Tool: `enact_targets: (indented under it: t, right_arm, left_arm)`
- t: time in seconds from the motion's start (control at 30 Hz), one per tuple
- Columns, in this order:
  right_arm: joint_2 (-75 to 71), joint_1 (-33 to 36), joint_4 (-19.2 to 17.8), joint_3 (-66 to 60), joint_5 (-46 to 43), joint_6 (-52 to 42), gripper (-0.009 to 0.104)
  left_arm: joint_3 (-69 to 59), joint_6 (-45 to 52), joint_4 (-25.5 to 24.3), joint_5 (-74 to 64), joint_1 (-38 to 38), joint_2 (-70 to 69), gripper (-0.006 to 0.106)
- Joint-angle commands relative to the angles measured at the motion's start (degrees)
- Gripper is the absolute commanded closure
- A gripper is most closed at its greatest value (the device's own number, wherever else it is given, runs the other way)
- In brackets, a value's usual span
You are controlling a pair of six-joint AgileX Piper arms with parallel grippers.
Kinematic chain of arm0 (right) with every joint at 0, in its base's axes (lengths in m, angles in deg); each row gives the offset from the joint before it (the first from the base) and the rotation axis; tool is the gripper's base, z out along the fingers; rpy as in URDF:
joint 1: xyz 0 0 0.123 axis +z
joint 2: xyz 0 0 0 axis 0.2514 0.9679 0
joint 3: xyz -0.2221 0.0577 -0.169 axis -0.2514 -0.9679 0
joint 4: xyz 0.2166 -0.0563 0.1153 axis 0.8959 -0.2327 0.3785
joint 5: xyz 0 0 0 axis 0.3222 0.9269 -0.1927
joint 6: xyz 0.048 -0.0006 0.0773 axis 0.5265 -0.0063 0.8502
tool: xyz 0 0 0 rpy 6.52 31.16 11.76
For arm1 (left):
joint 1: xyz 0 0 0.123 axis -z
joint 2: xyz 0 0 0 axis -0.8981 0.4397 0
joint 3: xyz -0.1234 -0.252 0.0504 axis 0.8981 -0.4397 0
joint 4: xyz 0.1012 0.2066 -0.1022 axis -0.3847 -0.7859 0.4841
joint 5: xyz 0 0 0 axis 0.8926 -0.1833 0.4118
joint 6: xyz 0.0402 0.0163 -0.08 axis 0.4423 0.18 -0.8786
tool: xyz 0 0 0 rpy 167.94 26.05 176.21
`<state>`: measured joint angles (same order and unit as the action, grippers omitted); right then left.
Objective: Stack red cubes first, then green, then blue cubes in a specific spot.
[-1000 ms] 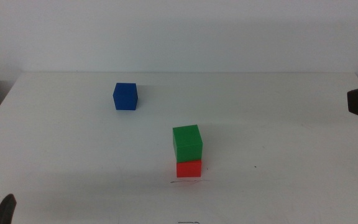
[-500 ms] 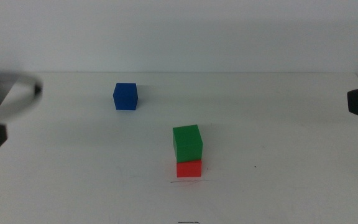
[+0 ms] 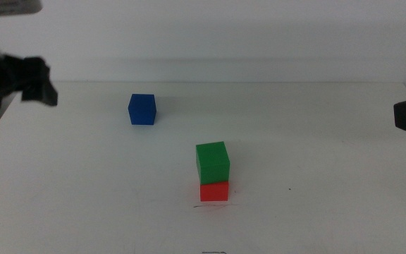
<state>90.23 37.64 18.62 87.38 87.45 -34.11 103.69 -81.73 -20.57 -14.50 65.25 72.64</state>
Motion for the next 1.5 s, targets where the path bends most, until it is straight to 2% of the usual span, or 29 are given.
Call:
enact_targets:
  t: [0.0, 0.27, 0.53, 0.7, 0.87, 1.2, 1.33, 1.47]
  right_arm:
    - [-0.2, -0.4, -0.1, 1.4, -3.4, -0.8, 0.016]
    - [-0.2, -0.4, -0.1, 1.4, -3.4, -0.8, 0.016]
    - [-0.2, -0.4, -0.1, 1.4, -3.4, -0.8, 0.016]
    - [-0.2, -0.4, -0.1, 1.4, -3.4, -0.8, 0.016]
    - [-0.2, -0.4, -0.1, 1.4, -3.4, -0.8, 0.016]
    - [-0.2, -0.4, -0.1, 1.4, -3.4, -0.8, 0.016]
    - [-0.2, -0.4, -0.1, 1.4, -3.4, -0.8, 0.016]
    - [-0.2, -0.4, -0.1, 1.4, -3.4, -0.8, 0.016]
  left_arm:
    - [6.5, 0.1, 0.8, 0.5, 0.5, 3.6, 0.007]
    - [28.1, -1.0, -4.1, -3.9, 5.9, 25.2, 0.007]
    - [54.6, 0.9, 1.1, -15.4, 6.5, 48.6, 0.007]
    - [67.3, 0.7, 0.2, -18.1, 8.4, 58.1, 0.007]
    - [72.9, 0.6, 0.7, -17.8, 9.0, 63.7, 0.007]
    - [72.9, 0.3, 1.9, -15.6, 9.0, 67.5, 0.008]
    - [72.9, 0.3, 2.4, -15.6, 9.0, 67.8, 0.021]
    - [72.9, -1.0, 0.5, -15.7, 8.9, 67.8, 0.052]
